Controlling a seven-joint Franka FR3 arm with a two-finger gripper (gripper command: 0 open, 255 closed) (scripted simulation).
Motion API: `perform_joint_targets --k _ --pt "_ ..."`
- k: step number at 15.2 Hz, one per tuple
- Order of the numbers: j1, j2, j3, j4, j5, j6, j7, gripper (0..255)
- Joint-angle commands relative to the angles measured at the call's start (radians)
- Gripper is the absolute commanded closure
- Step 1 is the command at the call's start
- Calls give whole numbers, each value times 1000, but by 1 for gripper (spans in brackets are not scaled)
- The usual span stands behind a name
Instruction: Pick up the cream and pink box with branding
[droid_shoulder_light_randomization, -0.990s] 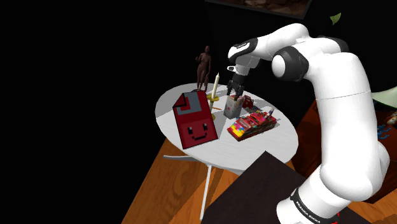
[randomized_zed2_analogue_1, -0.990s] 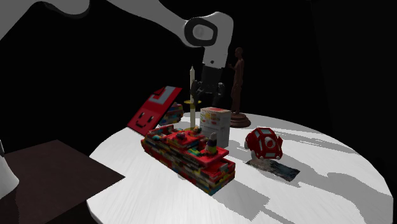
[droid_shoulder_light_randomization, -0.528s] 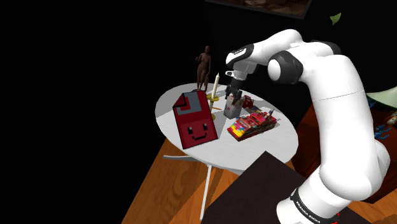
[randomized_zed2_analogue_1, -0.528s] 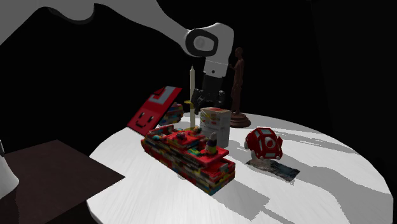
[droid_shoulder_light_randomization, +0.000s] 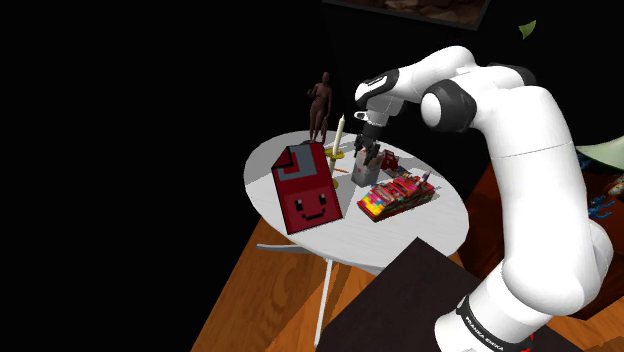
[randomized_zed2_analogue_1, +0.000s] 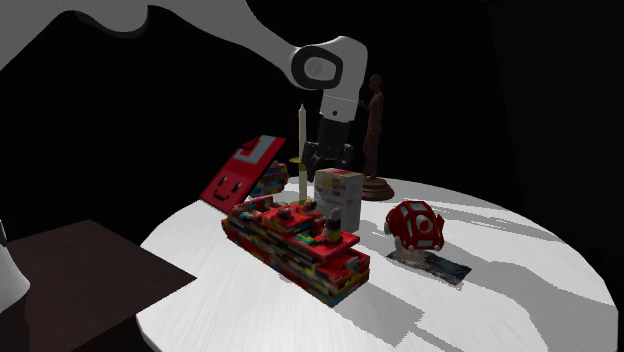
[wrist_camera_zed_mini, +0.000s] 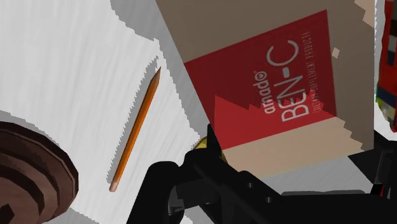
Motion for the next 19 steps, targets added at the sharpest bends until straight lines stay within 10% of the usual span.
perform_joint_targets --k 1,19 --pt "0 1 0 -2 0 1 0 255" --pt "5 -82 -29 72 -45 -145 42 255"
